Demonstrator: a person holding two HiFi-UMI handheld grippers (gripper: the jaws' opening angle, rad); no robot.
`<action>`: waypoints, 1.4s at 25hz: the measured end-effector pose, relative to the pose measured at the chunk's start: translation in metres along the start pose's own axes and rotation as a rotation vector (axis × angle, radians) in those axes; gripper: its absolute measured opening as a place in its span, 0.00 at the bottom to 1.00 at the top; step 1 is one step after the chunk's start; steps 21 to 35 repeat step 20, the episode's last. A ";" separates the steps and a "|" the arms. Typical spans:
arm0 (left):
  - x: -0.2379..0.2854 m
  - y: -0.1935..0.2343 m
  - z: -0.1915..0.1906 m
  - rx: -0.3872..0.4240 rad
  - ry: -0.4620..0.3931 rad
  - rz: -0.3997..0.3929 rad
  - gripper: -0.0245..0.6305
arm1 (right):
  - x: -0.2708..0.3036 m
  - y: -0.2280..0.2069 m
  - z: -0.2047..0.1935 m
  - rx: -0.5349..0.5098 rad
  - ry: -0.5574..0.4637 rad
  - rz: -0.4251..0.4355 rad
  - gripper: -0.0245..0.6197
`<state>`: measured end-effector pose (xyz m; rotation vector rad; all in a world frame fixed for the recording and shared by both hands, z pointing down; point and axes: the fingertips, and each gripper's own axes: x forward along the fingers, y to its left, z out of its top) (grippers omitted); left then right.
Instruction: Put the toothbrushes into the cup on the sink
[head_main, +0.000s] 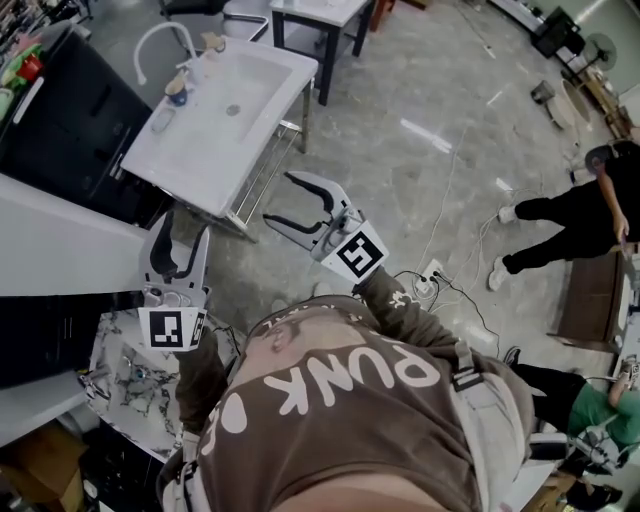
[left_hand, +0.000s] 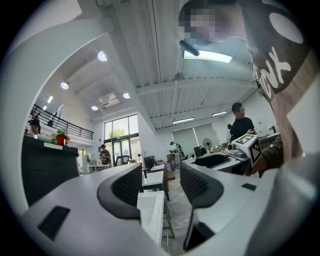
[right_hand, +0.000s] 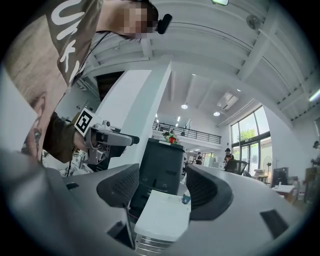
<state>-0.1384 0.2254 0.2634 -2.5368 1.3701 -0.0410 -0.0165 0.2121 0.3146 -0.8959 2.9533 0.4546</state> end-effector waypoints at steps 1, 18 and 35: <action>0.000 0.002 0.000 0.000 -0.001 -0.001 0.38 | 0.001 0.000 0.001 -0.004 0.001 -0.003 0.48; -0.008 0.018 -0.002 0.009 -0.014 0.033 0.38 | 0.013 0.001 0.004 -0.025 -0.014 -0.003 0.47; -0.008 0.019 -0.002 0.010 -0.015 0.036 0.38 | 0.015 0.001 0.004 -0.014 -0.023 -0.007 0.47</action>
